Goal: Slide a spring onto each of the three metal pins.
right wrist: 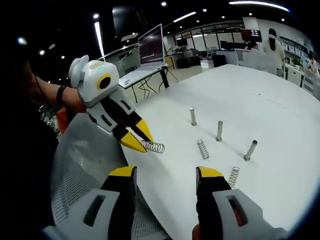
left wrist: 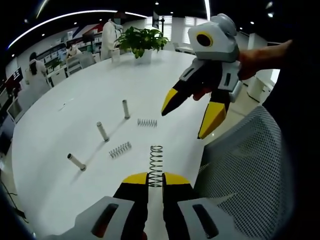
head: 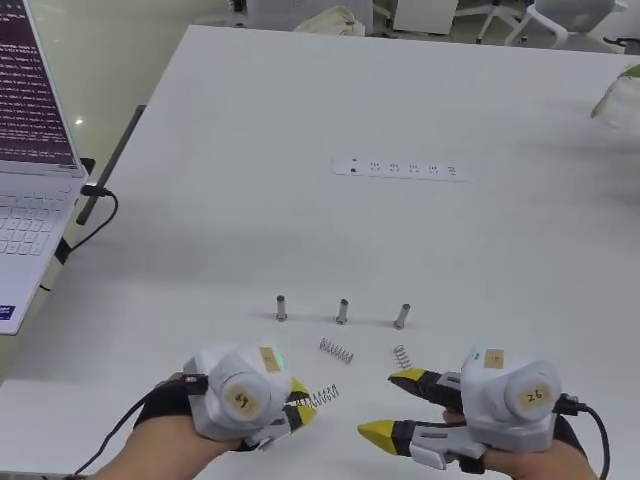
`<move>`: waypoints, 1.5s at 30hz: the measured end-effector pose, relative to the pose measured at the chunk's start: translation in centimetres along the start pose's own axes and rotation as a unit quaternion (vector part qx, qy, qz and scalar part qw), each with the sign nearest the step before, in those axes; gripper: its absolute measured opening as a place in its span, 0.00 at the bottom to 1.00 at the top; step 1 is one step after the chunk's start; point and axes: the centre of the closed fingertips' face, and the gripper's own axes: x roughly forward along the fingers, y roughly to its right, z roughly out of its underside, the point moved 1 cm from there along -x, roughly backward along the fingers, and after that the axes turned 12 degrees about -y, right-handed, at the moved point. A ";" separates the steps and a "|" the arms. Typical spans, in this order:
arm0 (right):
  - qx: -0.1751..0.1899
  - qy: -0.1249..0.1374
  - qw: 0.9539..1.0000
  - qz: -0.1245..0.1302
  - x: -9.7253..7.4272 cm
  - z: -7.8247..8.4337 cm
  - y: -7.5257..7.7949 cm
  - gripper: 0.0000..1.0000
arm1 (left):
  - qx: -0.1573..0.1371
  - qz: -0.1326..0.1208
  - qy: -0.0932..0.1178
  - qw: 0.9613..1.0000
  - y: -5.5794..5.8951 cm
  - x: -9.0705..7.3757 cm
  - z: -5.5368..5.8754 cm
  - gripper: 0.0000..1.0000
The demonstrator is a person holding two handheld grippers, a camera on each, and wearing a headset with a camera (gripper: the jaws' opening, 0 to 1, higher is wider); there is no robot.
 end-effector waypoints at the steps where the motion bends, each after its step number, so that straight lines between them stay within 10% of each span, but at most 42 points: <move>1: -0.001 0.001 1.000 -0.003 0.1 -0.1 -0.2 0.45 | 0.001 0.001 0.001 1.000 0.1 0.0 -0.1 0.02; 27: -0.030 0.002 0.996 -0.088 1.8 -2.3 -2.6 0.23 | 0.082 0.011 0.034 0.996 1.9 -1.4 -2.4 0.02; 45: -0.036 0.002 0.994 -0.103 1.2 -2.4 -2.5 0.13 | 0.123 0.015 0.036 0.992 1.8 -1.8 -3.4 0.02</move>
